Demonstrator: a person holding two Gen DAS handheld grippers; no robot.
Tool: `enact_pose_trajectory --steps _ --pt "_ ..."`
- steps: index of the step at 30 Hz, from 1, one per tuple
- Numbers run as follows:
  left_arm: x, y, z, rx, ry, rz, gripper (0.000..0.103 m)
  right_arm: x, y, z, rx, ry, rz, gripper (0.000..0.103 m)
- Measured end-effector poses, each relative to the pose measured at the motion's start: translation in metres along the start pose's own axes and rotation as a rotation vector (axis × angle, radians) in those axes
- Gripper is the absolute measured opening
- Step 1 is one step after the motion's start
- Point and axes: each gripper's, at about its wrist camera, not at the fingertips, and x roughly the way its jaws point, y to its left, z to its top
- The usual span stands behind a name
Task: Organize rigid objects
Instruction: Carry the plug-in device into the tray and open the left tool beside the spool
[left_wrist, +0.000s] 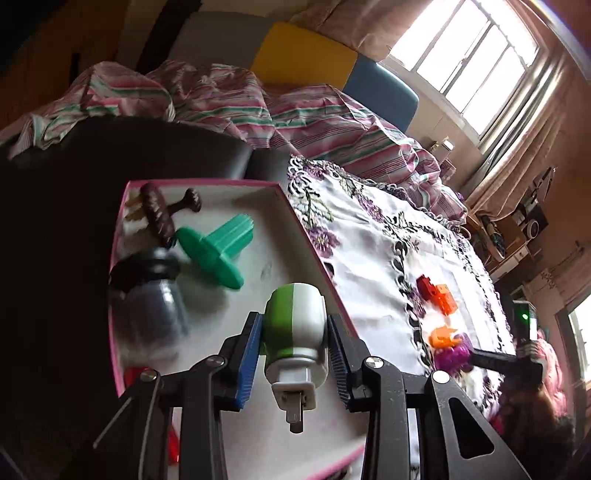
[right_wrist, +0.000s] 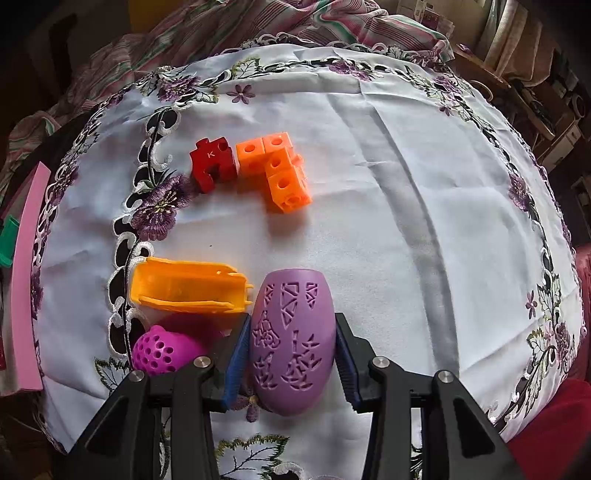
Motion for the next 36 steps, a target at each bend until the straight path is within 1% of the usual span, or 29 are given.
enact_pose_trajectory --steps 3,8,11,12,15,19,24,26,28,31,32,36 --pt "0.017 0.0 0.016 -0.02 -0.003 0.011 0.036 -0.001 0.0 0.001 -0.001 -0.001 0.003 0.043" --pt "0.05 0.004 0.038 -0.103 0.003 0.04 0.036 -0.002 0.001 0.003 -0.01 -0.002 0.003 0.043" --pt "0.067 0.003 0.043 -0.112 0.026 0.062 0.036 -0.001 -0.002 0.004 -0.016 -0.003 0.003 0.043" --pt "0.069 0.002 0.043 -0.105 0.013 0.076 0.037 -0.001 -0.002 0.004 -0.017 -0.003 0.003 0.043" --pt "0.071 0.0 0.046 -0.078 0.02 0.104 0.039 -0.001 -0.002 0.005 -0.022 -0.004 0.002 0.043" --pt "0.064 0.0 0.043 -0.019 0.012 0.155 0.046 -0.001 -0.001 0.006 -0.025 -0.005 0.001 0.043" --pt "0.044 0.001 0.035 0.007 -0.009 0.17 0.046 -0.003 0.005 0.008 -0.032 -0.007 -0.004 0.043" --pt "0.035 0.001 0.028 0.009 -0.013 0.177 0.046 -0.003 0.006 0.008 -0.033 -0.008 -0.005 0.043" --pt "0.025 -0.001 0.019 0.006 -0.017 0.19 0.051 -0.002 0.006 0.01 -0.033 -0.008 -0.005 0.043" --pt "0.012 -0.006 0.004 0.024 -0.025 0.205 0.052 -0.004 0.003 0.009 -0.037 -0.009 -0.009 0.043" --pt "0.008 -0.007 0.0 0.028 -0.028 0.215 0.052 -0.008 0.007 0.003 -0.039 -0.01 -0.01 0.043" --pt "-0.009 -0.012 -0.018 0.044 -0.042 0.236 0.053 -0.004 0.009 -0.004 -0.046 -0.014 -0.018 0.043"
